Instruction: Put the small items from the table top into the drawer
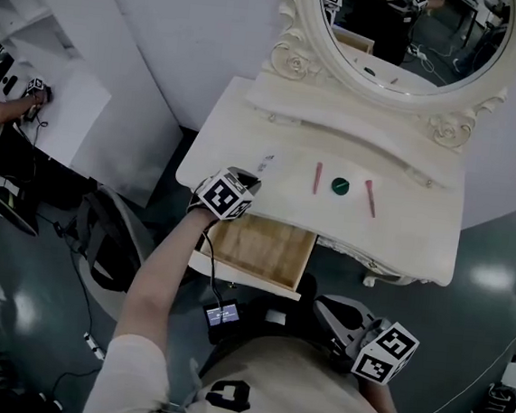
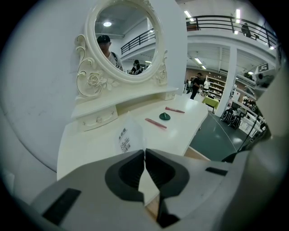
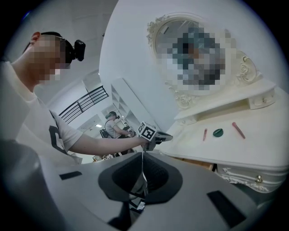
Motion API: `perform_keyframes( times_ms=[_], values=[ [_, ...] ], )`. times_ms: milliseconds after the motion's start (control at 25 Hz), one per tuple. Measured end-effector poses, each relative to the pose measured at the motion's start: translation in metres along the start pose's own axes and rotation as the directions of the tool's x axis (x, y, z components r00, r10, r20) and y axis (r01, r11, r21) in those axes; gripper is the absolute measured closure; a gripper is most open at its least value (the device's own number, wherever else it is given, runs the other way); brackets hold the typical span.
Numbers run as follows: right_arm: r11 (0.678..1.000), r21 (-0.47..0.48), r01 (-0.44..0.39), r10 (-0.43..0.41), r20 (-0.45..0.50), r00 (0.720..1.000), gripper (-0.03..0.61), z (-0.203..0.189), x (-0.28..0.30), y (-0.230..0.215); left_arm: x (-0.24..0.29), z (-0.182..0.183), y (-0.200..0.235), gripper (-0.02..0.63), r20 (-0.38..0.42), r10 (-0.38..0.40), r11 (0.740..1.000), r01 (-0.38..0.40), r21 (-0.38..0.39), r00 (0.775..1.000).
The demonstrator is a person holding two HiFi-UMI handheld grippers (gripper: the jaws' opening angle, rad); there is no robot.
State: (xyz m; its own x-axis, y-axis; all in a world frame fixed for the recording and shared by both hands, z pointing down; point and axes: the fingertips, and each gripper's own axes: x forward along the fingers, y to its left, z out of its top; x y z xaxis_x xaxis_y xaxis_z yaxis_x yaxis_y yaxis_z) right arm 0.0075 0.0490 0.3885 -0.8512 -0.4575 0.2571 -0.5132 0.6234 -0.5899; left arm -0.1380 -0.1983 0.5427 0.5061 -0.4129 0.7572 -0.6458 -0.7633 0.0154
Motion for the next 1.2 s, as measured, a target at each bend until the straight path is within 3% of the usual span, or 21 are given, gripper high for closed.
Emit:
perform_keyframes(
  times_ms=[320, 760, 1200],
  values=[
    [0.999, -0.021, -0.024, 0.024, -0.011, 1.000, 0.549, -0.004, 0.013, 0.015, -0.021, -0.009, -0.001, 0.551, 0.019, 0.008, 1.000, -0.008, 0.021, 1.000],
    [0.998, -0.051, -0.042, 0.043, 0.008, 0.999, 0.549, -0.011, 0.022, 0.043, -0.043, -0.035, -0.014, 0.551, -0.014, 0.016, 0.989, -0.014, 0.148, 1.000],
    [0.997, -0.073, 0.000, 0.001, 0.004, 1.000, 0.549, -0.020, 0.018, 0.065, -0.058, -0.049, -0.022, 0.551, -0.004, 0.012, 0.990, -0.011, 0.143, 1.000]
  ],
)
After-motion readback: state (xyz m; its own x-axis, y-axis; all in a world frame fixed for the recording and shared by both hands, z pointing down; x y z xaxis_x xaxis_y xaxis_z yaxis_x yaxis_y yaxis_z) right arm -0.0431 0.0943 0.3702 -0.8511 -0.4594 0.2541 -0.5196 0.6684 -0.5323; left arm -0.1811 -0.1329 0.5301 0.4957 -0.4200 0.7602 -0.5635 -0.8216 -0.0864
